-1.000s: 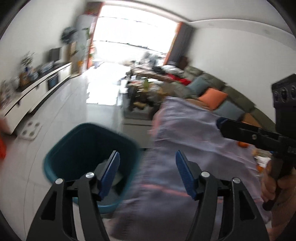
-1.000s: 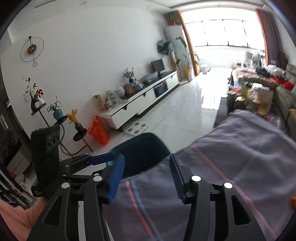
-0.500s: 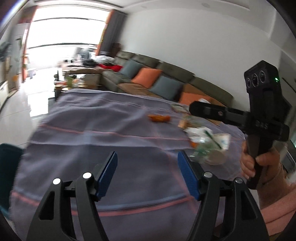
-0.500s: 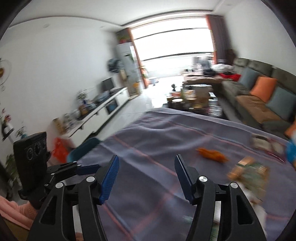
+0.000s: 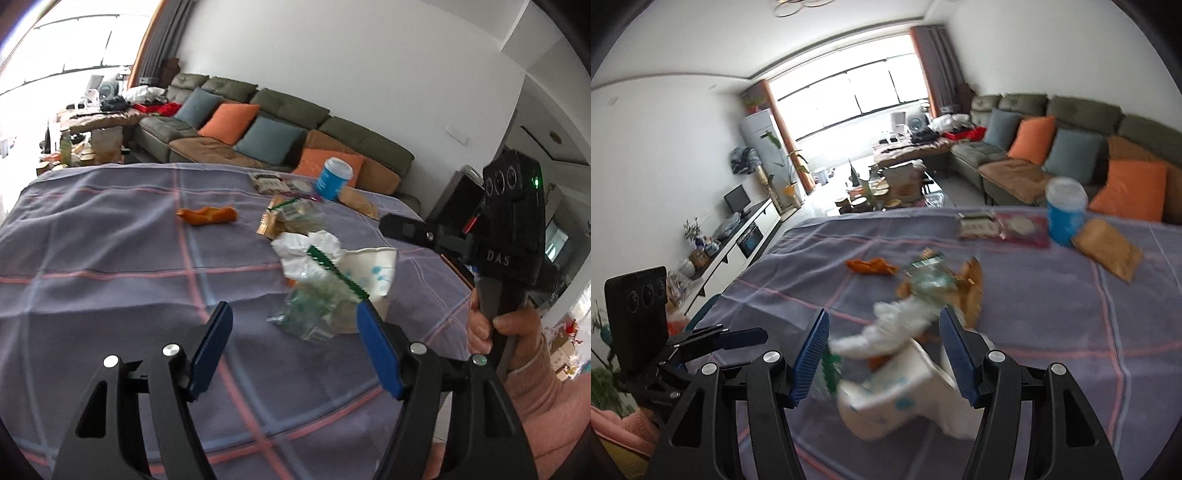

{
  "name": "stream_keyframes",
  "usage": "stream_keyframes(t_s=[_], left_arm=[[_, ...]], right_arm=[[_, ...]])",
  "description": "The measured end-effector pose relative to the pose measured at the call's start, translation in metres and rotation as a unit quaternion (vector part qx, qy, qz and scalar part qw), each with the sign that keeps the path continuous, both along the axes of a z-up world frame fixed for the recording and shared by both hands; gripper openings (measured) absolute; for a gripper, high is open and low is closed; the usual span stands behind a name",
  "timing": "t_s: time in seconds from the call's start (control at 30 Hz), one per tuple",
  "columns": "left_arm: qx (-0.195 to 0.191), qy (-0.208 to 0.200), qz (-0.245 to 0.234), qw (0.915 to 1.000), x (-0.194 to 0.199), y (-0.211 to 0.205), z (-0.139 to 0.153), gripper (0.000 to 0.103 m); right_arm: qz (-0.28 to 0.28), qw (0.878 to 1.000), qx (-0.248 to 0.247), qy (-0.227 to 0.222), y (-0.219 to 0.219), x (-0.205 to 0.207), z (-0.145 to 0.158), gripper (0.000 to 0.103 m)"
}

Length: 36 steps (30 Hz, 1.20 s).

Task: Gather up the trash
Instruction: 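Grasp the clear green-edged plastic bag with the left tool while the right tool grasps the blue-dotted paper cup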

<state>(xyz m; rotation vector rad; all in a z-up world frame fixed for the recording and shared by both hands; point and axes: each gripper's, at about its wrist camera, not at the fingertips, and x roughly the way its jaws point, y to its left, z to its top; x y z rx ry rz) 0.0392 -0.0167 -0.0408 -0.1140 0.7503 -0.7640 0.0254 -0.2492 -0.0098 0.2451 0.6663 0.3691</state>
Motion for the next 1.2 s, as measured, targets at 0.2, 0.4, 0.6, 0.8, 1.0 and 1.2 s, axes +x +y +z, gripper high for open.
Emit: stream_keyframes(t_s=[0.2, 0.4, 0.6, 0.8, 1.0, 1.2], left_arm=[[0.013, 0.020, -0.017, 0.9996, 0.006, -0.023, -0.006, 0.073], [0.023, 0.039, -0.010, 0.9989, 0.012, -0.037, -0.017, 0.073], [0.014, 0.054, -0.005, 0.9984, 0.009, -0.037, -0.022, 0.060], [0.016, 0.046, -0.001, 0.9988, -0.001, -0.031, -0.018, 0.044], [0.008, 0.040, 0.003, 0.9992, -0.010, -0.016, -0.014, 0.034], [0.000, 0.035, 0.011, 0.9993, -0.018, 0.011, -0.008, 0.024]], right_arm=[[0.009, 0.999, 0.026, 0.018, -0.018, -0.002, -0.019, 0.062], [0.038, 0.998, 0.043, 0.033, -0.025, -0.003, -0.034, 0.053], [0.065, 0.996, 0.048, 0.033, -0.025, -0.013, -0.038, 0.041], [0.094, 0.994, 0.050, 0.022, -0.022, -0.022, -0.030, 0.021], [0.120, 0.992, 0.045, 0.010, -0.006, -0.030, -0.015, 0.012], [0.146, 0.988, 0.042, 0.004, 0.018, -0.032, -0.006, 0.006]])
